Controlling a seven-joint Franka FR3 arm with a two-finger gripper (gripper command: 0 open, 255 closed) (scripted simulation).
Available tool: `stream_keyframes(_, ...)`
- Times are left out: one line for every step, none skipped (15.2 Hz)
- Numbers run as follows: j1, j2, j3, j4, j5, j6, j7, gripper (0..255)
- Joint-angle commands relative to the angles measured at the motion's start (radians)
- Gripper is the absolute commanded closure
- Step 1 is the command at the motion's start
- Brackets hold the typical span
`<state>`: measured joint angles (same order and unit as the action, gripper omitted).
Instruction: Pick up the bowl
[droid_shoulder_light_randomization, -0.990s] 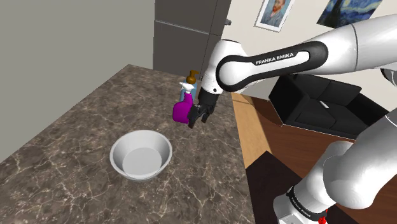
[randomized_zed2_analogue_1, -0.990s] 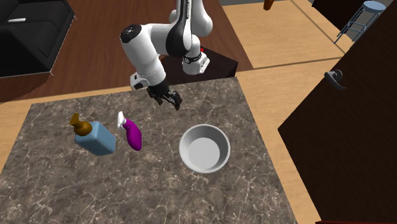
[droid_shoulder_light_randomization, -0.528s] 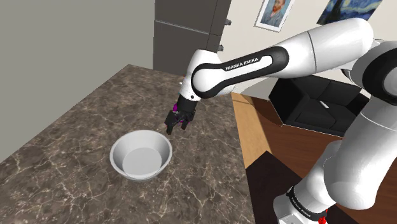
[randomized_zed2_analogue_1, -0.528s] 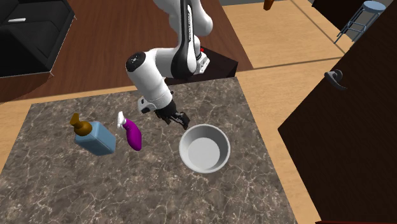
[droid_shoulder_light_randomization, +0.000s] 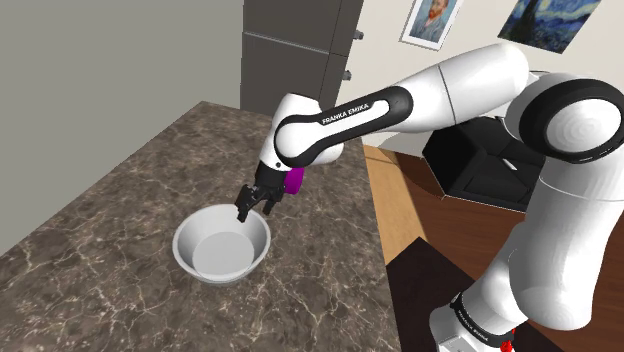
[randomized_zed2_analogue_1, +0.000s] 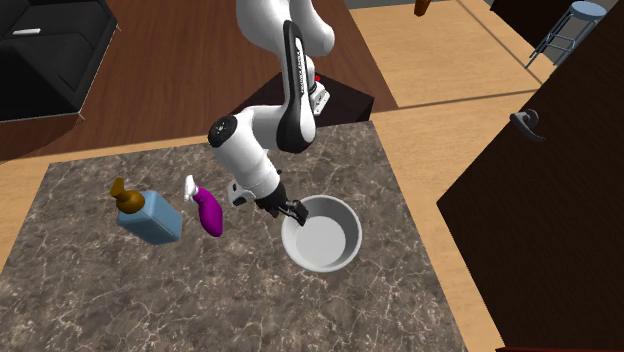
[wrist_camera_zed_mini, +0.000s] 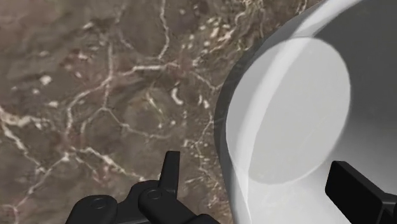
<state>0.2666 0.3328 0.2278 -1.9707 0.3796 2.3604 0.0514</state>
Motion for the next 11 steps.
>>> stream_keyframes(0.0, 0.018, 0.001, -0.004, 0.004, 0.021, -0.009, 0)
stream_keyframes(0.0, 0.026, 0.001, -0.007, 0.005, 0.032, -0.013, 0)
stream_keyframes(0.0, 0.035, 0.002, -0.009, 0.007, 0.042, -0.017, 0)
stream_keyframes(0.001, 0.04, 0.002, -0.01, 0.008, 0.048, -0.02, 0)
stream_keyframes(0.001, 0.04, 0.002, -0.01, 0.008, 0.048, -0.02, 0)
stream_keyframes(0.0, 0.04, 0.002, -0.009, 0.007, 0.047, -0.02, 255)
stream_keyframes(0.001, 0.04, 0.002, -0.009, 0.007, 0.047, -0.019, 255)
stream_keyframes(0.0, 0.04, 0.002, -0.009, 0.007, 0.047, -0.02, 255)
stream_keyframes(0.0, 0.04, 0.002, -0.009, 0.007, 0.047, -0.02, 255)
stream_keyframes(0.0, 0.04, 0.002, -0.009, 0.008, 0.047, -0.02, 255)
stream_keyframes(0.001, 0.04, 0.002, -0.009, 0.007, 0.047, -0.02, 255)
